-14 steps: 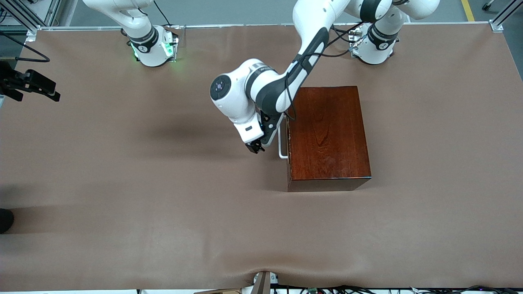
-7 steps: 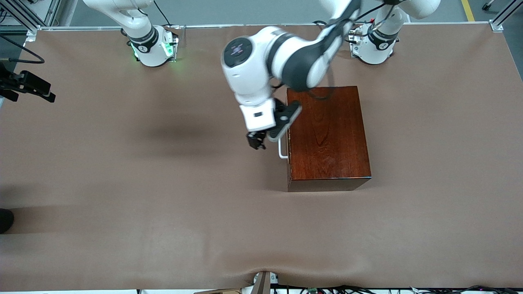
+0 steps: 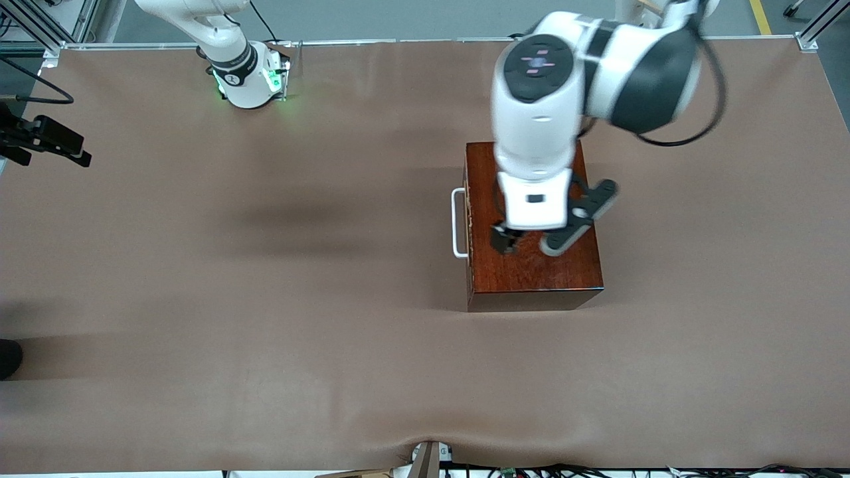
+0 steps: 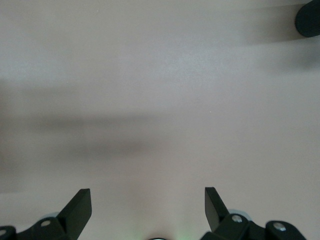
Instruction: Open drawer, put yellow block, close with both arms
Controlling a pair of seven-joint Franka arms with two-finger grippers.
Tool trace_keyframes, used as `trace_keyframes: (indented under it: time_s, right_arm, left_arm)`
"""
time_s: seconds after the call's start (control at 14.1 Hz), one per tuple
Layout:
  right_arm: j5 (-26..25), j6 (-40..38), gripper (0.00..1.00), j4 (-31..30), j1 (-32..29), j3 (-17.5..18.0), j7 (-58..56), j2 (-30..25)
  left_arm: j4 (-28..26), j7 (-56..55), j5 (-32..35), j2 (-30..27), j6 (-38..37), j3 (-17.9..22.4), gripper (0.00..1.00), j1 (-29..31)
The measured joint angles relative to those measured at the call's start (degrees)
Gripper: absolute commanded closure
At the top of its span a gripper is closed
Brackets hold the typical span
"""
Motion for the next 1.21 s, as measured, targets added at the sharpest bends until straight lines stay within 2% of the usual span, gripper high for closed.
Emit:
trace_keyframes:
  time_s: [0.21,0.57,1.07,1.21]
  right_arm:
    - [0.00,0.00,0.00,0.00,0.00,0.00,0.00,0.01]
    - [0.00,-0.01,0.00,0.01,-0.01,0.00,0.00,0.02]
    - [0.00,-0.03,0.00,0.00,-0.01,-0.01,0.00,0.02]
    - [0.00,-0.03,0.00,0.00,-0.01,0.00,0.00,0.02]
  left_arm:
    - [-3.63,11.92,-0.82,-4.75,-0.52,-0.02,0.00,5.43]
    - [-13.40,32.24,-1.13,-13.28,-0.77,-0.12,0.00,13.09]
    - [-27.31,49.53,-1.14,-22.53,2.04,-0.12,0.00,17.29]
    - [-29.16,51.44,-1.14,-24.17,2.58,-0.11,0.00,17.69]
